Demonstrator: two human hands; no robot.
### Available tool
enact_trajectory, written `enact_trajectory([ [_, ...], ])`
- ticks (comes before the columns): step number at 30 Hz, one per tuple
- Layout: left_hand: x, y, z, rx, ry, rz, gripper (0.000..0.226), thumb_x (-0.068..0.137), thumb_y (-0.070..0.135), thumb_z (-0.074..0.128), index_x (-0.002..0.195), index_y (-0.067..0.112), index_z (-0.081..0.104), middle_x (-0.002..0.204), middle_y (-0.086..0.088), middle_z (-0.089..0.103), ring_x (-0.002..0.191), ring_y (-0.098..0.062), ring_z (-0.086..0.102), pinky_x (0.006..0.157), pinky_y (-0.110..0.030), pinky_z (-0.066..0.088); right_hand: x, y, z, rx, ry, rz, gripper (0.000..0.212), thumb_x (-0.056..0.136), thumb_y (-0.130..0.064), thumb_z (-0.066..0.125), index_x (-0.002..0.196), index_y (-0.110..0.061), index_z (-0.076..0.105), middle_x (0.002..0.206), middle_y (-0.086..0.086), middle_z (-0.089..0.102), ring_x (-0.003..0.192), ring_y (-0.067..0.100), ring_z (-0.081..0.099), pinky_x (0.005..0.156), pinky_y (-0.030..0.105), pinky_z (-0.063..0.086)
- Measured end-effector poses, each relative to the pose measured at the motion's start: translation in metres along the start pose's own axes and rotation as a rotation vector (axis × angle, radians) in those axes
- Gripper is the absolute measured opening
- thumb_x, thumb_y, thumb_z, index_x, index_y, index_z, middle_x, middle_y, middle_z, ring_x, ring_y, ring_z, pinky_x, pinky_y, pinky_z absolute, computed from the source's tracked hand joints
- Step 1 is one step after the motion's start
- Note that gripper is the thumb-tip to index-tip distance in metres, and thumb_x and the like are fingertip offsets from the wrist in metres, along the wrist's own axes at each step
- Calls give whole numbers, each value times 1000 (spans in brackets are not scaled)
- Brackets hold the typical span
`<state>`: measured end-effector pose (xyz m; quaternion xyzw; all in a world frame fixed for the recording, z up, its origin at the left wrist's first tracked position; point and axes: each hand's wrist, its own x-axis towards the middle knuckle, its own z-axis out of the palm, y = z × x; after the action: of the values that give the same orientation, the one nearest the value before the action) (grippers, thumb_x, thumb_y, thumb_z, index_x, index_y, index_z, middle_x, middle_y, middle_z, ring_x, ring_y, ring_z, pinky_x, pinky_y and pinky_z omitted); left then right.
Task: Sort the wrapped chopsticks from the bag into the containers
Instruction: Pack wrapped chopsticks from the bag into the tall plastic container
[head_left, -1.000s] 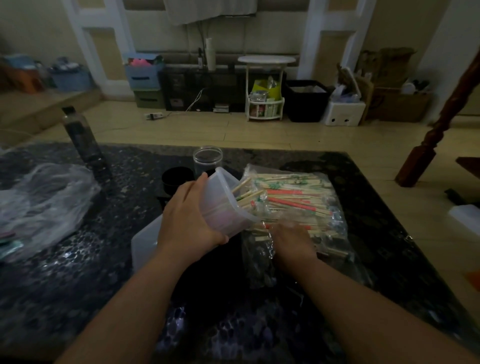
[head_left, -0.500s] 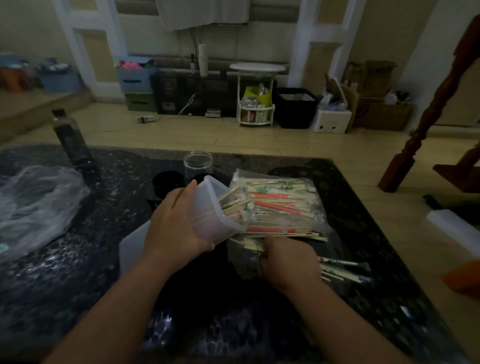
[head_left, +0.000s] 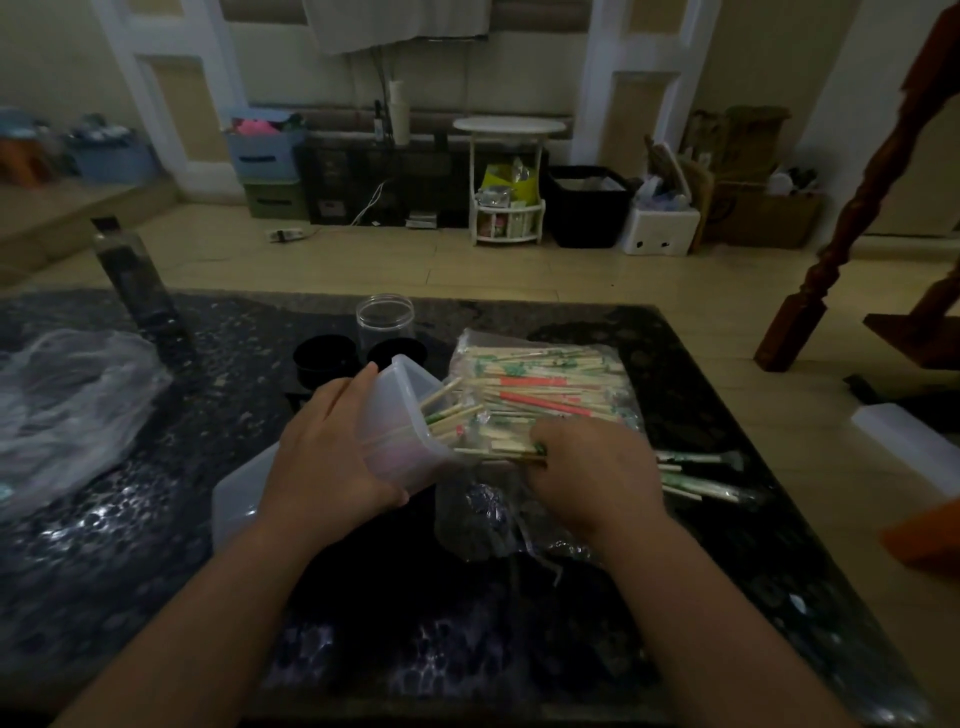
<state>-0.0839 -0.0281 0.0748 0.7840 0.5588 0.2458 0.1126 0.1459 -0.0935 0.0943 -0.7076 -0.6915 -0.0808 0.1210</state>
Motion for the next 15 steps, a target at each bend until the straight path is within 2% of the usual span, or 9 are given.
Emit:
enact_trajectory([
  [3,1,0,-1,1,3,2,132,46,36,95,154,27,19,149,0,32,135,-21,32,108,-39,30,0,6,1,59,419,-110,21,77,-35,58,64,-18,58,60,1,59,55,28,56,54,26,22],
  [4,1,0,-1,6,4,11,132,46,35,95,154,26,20,149,-1,32,135,-21,32,109,-39,30,1,7,3,97,553,-153,25,80,-33,59,60,-18,56,57,2,56,51,27,52,56,26,21],
  [6,2,-1,0,9,1,30,131,47,36,95,154,25,20,149,-1,33,135,-20,31,108,-39,29,2,11,9,138,704,-218,33,91,-29,57,61,-16,55,61,4,56,55,25,48,61,28,21],
  [9,3,-2,1,14,-11,46,131,47,38,95,154,24,20,150,0,33,136,-20,30,108,-39,29,5,12,12,145,809,-197,31,93,-27,60,67,-10,60,76,8,58,72,22,44,69,28,21],
  [13,5,-3,2,19,-27,43,133,44,38,95,154,25,20,149,0,33,135,-21,32,108,-41,31,5,9,11,309,822,-109,51,104,-38,38,76,-8,67,77,5,53,60,19,47,51,24,33],
  [15,6,-3,2,17,-34,43,133,44,37,94,154,26,20,149,1,33,135,-21,32,108,-41,32,5,7,9,410,812,-60,48,104,-39,39,78,-10,67,81,2,54,64,13,49,51,26,36],
])
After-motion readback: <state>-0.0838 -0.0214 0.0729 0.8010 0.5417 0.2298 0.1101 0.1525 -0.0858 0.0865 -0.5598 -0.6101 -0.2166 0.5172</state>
